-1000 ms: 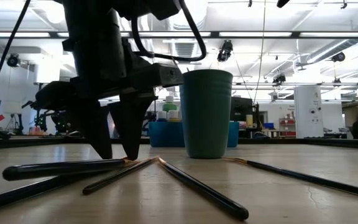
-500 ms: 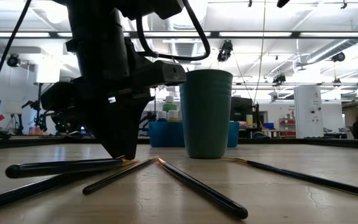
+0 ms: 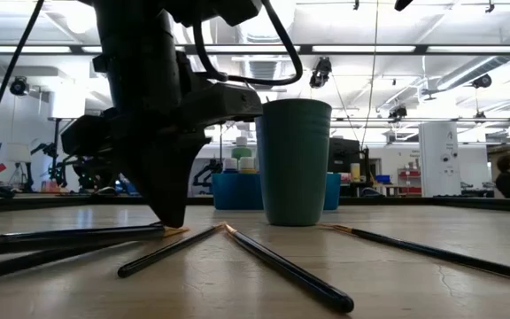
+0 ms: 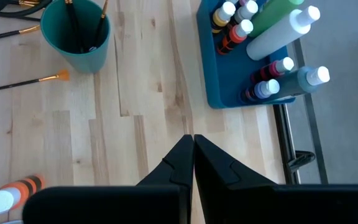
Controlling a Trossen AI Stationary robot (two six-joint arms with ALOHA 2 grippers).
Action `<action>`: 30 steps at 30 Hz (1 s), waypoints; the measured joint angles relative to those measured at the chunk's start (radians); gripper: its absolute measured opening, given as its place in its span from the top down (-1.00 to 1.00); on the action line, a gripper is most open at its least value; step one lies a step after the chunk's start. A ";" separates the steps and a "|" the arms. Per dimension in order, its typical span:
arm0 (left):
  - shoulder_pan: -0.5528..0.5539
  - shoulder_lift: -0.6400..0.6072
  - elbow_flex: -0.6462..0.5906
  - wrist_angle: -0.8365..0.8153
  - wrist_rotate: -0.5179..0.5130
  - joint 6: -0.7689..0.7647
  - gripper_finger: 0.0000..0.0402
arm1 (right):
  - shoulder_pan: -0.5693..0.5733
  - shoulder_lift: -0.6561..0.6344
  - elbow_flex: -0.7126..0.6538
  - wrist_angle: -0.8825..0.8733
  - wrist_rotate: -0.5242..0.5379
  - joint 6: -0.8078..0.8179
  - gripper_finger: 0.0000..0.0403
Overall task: Pick & Place Paint Supplies
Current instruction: Put the yellow paint brush into the green cup
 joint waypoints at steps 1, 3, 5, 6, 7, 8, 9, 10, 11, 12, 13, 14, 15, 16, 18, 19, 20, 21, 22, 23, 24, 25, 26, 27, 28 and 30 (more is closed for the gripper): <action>0.000 0.000 0.001 0.000 0.000 0.008 0.96 | 0.000 0.000 0.000 0.000 0.000 0.000 0.96; 0.000 0.000 0.004 0.000 0.000 0.019 0.97 | 0.000 0.000 0.000 0.000 0.000 0.000 0.96; 0.000 0.000 0.006 0.000 0.000 0.034 0.97 | 0.000 0.000 0.000 0.000 0.000 0.000 0.96; 0.000 0.000 0.008 -0.002 0.001 0.041 0.98 | 0.000 0.000 0.000 0.000 0.000 0.000 0.96; 0.000 0.000 0.011 -0.005 0.002 0.053 0.98 | 0.000 0.000 0.000 0.000 0.000 0.000 0.96; -0.001 -0.001 0.015 -0.006 0.007 0.065 0.98 | 0.000 0.000 0.000 -0.001 0.000 0.000 0.96; -0.001 -0.001 0.020 -0.007 0.017 0.077 0.98 | 0.000 0.000 0.000 0.000 0.000 0.000 0.96; -0.001 -0.001 0.025 -0.007 0.030 0.092 0.98 | 0.000 0.000 0.000 -0.001 0.000 0.000 0.96; -0.001 -0.001 0.030 -0.007 0.040 0.102 0.99 | 0.000 0.000 0.000 0.000 0.000 -0.001 0.96; -0.002 -0.002 0.035 -0.007 0.049 0.115 0.99 | 0.000 0.000 0.000 0.000 0.000 -0.005 0.96; -0.002 -0.006 0.038 -0.007 0.057 0.129 0.99 | 0.000 0.000 0.000 0.000 0.000 -0.011 0.96; -0.002 -0.010 0.042 -0.007 0.057 0.142 0.99 | 0.000 0.000 0.000 0.000 0.000 -0.016 0.96; -0.002 -0.016 0.045 -0.007 0.057 0.149 0.99 | 0.000 0.000 0.000 0.000 0.000 -0.018 0.96; -0.002 -0.024 0.048 -0.005 0.054 0.157 0.99 | 0.000 0.000 0.000 0.000 0.000 -0.018 0.96; -0.002 -0.040 0.048 -0.006 0.048 0.172 0.99 | 0.000 0.000 0.000 0.000 0.000 -0.018 0.96; -0.002 -0.049 0.048 -0.006 0.037 0.174 0.99 | 0.000 0.000 0.000 0.000 0.000 -0.017 0.96; -0.003 -0.058 0.046 -0.006 0.025 0.175 0.99 | 0.000 0.000 0.000 0.000 0.000 -0.017 0.96; -0.003 -0.067 0.045 -0.010 0.021 0.176 0.99 | 0.000 0.000 0.000 0.000 0.000 -0.017 0.96; -0.003 -0.075 0.045 -0.013 0.015 0.182 0.99 | 0.000 0.000 0.000 0.000 0.000 -0.017 0.96; -0.003 -0.083 0.045 -0.013 0.000 0.190 0.99 | 0.000 0.000 0.000 0.000 0.000 -0.018 0.96; -0.005 -0.089 0.045 -0.014 -0.012 0.196 0.99 | 0.000 0.000 0.000 0.000 0.000 -0.020 0.96; -0.006 -0.092 0.045 -0.016 -0.025 0.206 0.99 | 0.000 0.000 0.000 0.000 0.000 -0.022 0.96; -0.006 -0.094 0.045 -0.017 -0.030 0.217 1.00 | 0.000 0.000 0.000 0.000 0.000 -0.022 0.96; -0.007 -0.097 0.045 -0.019 -0.034 0.230 1.00 | 0.000 0.000 0.000 0.000 0.000 -0.022 0.96; -0.007 -0.100 0.045 -0.022 -0.039 0.243 1.00 | 0.000 0.000 0.000 0.000 0.000 -0.022 0.96; -0.008 -0.114 0.045 -0.026 -0.040 0.268 1.00 | 0.000 0.000 0.000 0.000 0.000 -0.027 0.96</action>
